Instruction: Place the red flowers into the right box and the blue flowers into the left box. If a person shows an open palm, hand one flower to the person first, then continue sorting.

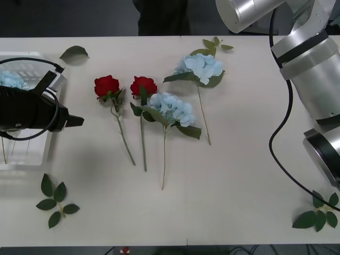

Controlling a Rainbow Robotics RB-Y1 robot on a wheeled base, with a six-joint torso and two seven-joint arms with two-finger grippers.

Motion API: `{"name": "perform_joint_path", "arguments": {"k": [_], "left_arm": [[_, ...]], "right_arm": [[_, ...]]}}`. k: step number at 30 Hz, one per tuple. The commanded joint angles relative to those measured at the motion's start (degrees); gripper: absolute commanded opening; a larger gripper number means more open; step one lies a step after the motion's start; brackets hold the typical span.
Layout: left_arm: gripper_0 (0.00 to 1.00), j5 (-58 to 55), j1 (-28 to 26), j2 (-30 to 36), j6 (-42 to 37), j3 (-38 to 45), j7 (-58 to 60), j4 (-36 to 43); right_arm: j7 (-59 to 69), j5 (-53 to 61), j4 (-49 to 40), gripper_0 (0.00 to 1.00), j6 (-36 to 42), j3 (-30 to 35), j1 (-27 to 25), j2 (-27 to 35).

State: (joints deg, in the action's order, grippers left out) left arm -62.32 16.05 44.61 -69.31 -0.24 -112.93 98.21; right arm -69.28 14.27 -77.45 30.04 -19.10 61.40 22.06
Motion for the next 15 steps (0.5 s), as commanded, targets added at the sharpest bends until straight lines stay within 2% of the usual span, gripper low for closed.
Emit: {"name": "perform_joint_path", "arguments": {"k": [1,5,8,14,15], "left_arm": [[0.91,-0.6,0.2,-0.5,0.1,1.2,-1.4,0.7],[0.91,-0.6,0.2,-0.5,0.1,1.2,-1.4,0.7],[0.91,-0.6,0.2,-0.5,0.1,1.2,-1.4,0.7],[0.91,-0.6,0.2,-0.5,0.1,1.2,-1.4,0.7],[0.92,-0.6,0.2,-0.5,0.1,1.2,-1.4,0.7]], "right_arm": [[2.7,0.1,-1.5,0.65,-0.7,0.2,0.2,0.1],[2.8,2.6,-2.9,0.65,-1.7,0.3,0.3,1.8],[3.0,8.6,-5.5,0.65,2.7,0.4,0.6,4.0],[3.9,24.0,-15.6,0.65,23.0,2.8,0.5,9.9],[4.4,28.9,-17.3,0.65,29.5,4.4,0.5,11.0]]}}
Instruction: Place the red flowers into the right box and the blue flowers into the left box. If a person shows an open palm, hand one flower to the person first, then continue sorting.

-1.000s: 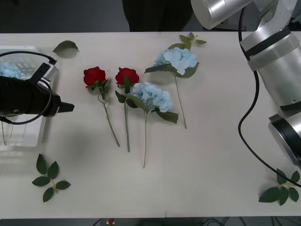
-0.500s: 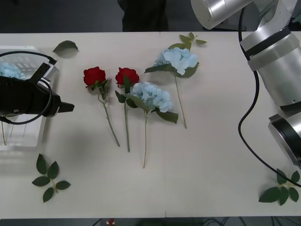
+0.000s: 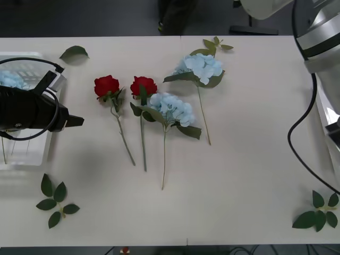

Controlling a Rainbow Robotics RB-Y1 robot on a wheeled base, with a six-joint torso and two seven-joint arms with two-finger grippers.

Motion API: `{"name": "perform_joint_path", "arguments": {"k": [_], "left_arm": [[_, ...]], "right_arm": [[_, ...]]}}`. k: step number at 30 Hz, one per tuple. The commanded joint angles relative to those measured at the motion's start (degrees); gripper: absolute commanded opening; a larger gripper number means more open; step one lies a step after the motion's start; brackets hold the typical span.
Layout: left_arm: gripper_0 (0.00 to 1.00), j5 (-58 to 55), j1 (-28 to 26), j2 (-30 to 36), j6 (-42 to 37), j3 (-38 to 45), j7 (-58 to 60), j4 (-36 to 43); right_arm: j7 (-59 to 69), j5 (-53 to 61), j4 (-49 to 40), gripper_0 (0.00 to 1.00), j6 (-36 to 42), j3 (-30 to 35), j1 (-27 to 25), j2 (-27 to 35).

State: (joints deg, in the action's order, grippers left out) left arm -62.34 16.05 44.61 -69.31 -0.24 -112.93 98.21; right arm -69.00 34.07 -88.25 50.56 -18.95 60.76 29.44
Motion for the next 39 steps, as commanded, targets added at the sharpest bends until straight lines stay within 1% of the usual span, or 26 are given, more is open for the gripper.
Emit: {"name": "perform_joint_path", "arguments": {"k": [1,4,5,7,9,11,13,18,23,28,31,36,39], "left_arm": [[0.91,-0.6,0.2,-0.5,0.1,1.2,-1.4,0.7],[0.91,-0.6,0.2,-0.5,0.1,1.2,-1.4,0.7],[0.91,-0.6,-0.1,-1.0,0.1,1.1,-1.4,0.6],[0.91,-0.6,0.2,-1.4,0.0,1.4,-1.4,0.7],[0.91,-0.6,0.6,-1.3,-1.3,2.1,-1.4,0.9],[0.91,-1.5,1.1,-1.4,-3.1,3.0,-0.8,1.1],[0.91,-2.3,1.4,-1.4,-4.2,3.3,0.9,1.0],[0.91,-3.1,2.7,-1.8,-6.4,3.0,10.0,1.1],[0.91,-1.5,4.8,-4.4,-7.2,2.1,20.8,1.2],[0.91,6.8,7.3,-8.7,-7.2,-0.5,33.1,2.0],[0.91,12.6,8.6,-11.6,-7.3,-1.6,36.4,2.2],[0.91,21.8,10.1,-13.5,-7.2,-6.2,43.3,2.2],[0.92,25.3,10.6,-13.7,-7.2,-8.3,47.2,2.2]], "right_arm": [[4.2,10.8,-7.1,0.65,11.6,5.0,1.0,4.0],[6.5,17.6,-9.4,0.65,26.1,8.7,0.8,5.3],[7.4,18.8,-9.7,0.65,28.3,9.2,0.6,5.4],[11.0,22.6,-9.8,0.65,35.6,10.6,-0.3,5.7],[12.9,23.8,-9.8,0.65,39.7,10.8,-1.4,5.7],[14.9,23.6,-9.8,0.65,44.0,10.3,-3.6,4.8],[16.2,22.6,-9.7,0.65,45.9,9.3,-5.7,3.5],[16.9,16.7,-7.4,0.65,45.5,6.0,-10.0,1.5],[16.6,9.8,-2.0,0.65,41.1,2.0,-11.9,-0.9],[16.4,2.7,6.2,0.65,33.4,-1.4,-11.9,-4.1],[16.3,-1.9,10.8,0.65,29.0,-1.9,-11.9,-6.7],[16.2,-6.0,16.8,0.65,22.1,-3.8,-11.9,-8.9],[16.6,-7.1,19.0,0.65,18.7,-5.7,-11.9,-9.4]]}}
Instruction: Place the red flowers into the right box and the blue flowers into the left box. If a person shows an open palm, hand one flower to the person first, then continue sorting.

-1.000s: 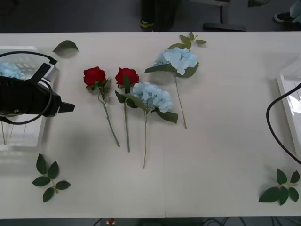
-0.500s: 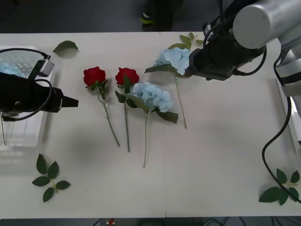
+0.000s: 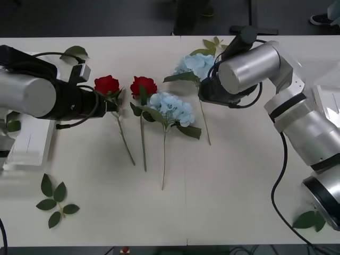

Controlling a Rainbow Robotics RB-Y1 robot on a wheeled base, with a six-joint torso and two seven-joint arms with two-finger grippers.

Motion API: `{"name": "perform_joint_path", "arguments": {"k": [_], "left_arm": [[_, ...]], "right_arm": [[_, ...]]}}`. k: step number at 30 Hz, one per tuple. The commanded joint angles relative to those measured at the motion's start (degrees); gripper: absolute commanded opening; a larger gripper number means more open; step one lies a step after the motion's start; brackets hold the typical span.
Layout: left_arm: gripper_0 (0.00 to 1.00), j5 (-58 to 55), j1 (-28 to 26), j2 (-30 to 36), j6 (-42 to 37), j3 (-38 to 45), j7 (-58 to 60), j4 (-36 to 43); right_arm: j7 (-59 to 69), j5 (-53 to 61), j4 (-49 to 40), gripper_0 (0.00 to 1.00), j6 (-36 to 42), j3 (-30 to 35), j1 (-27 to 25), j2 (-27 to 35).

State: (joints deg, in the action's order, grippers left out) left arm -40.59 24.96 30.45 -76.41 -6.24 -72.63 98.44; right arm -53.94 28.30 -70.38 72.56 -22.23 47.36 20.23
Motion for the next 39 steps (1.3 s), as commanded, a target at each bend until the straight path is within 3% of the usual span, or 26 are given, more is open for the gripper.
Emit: {"name": "perform_joint_path", "arguments": {"k": [1,8,14,16,24,26,28,29,30,31,39], "left_arm": [[0.91,4.8,1.8,0.5,-0.1,-3.1,8.2,1.9],[0.91,13.4,2.1,0.4,-0.1,-7.8,17.6,1.8],[0.91,17.2,2.2,-1.0,-0.2,-9.5,24.7,1.3],[0.91,18.3,2.2,-1.8,-0.3,-9.5,26.0,0.8],[0.91,21.8,2.6,-4.4,0.5,-9.8,26.2,-3.4],[0.91,22.0,2.9,-4.6,0.4,-10.1,26.2,-4.1],[0.91,22.3,3.2,-4.7,0.5,-10.8,26.5,-4.7],[0.91,22.5,3.2,-4.9,0.5,-10.9,26.7,-4.7],[0.91,22.6,3.2,-5.1,0.4,-11.1,26.7,-4.9],[0.91,22.5,3.3,-5.2,0.5,-11.2,26.7,-5.0],[0.91,26.7,4.5,-8.8,0.7,-11.9,27.1,-8.8]], "right_arm": [[1.6,-1.9,2.1,0.65,-4.6,-2.9,1.5,-0.5],[1.6,-4.6,7.5,0.65,-13.1,-4.7,1.5,-3.2],[2.6,-6.5,11.3,0.91,-19.2,-6.9,1.5,-4.8],[2.9,-6.7,11.5,0.94,-19.7,-6.9,1.5,-5.1],[3.3,-8.2,11.5,0.95,-20.4,-8.6,1.5,-5.4],[3.3,-8.5,11.5,0.83,-20.7,-9.8,1.5,-5.4],[3.3,-9.2,11.4,0.39,-21.0,-11.1,1.5,-5.4],[3.3,-9.6,11.4,0.27,-21.0,-11.4,1.4,-5.4],[3.3,-10.3,11.5,0.05,-20.9,-12.3,1.4,-5.3],[3.2,-10.5,11.5,0.0,-20.9,-12.6,1.4,-5.3],[3.2,-10.6,11.6,0.0,-21.0,-12.7,1.1,-5.0]]}}
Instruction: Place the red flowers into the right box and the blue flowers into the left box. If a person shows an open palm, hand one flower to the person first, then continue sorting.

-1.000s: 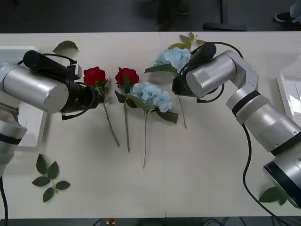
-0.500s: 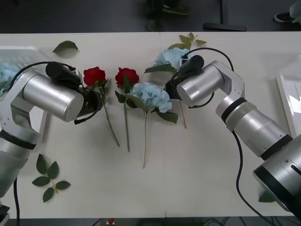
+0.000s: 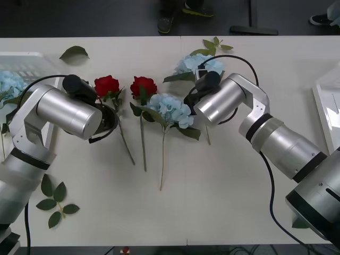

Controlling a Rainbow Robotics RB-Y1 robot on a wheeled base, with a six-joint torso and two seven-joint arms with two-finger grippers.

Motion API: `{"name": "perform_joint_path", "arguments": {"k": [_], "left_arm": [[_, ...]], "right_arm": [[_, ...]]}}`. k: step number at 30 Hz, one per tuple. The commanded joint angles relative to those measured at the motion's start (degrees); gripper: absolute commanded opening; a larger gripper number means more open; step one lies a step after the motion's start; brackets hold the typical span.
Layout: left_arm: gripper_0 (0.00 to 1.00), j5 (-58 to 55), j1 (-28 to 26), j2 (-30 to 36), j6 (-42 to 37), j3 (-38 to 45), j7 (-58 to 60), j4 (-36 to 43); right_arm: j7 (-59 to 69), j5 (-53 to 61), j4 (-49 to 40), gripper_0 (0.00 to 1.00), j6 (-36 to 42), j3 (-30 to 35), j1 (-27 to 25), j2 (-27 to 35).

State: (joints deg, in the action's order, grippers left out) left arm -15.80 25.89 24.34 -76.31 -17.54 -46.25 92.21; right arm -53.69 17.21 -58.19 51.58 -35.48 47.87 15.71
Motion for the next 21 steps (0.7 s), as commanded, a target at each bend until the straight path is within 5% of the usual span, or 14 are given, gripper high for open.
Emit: {"name": "perform_joint_path", "arguments": {"k": [1,14,21], "left_arm": [[0.91,2.4,3.7,-3.1,1.0,-0.6,0.7,-3.3],[0.92,3.2,4.2,-5.9,1.1,-0.7,-0.2,-5.7],[0.91,7.2,4.2,-7.1,0.5,-0.8,-0.3,-7.2]], "right_arm": [[2.9,0.5,-0.6,0.0,-0.1,0.6,0.6,-0.4],[1.6,4.8,-3.5,0.0,-1.0,6.2,0.6,2.9],[0.2,13.0,-12.9,0.0,11.9,11.5,4.0,8.9]]}}
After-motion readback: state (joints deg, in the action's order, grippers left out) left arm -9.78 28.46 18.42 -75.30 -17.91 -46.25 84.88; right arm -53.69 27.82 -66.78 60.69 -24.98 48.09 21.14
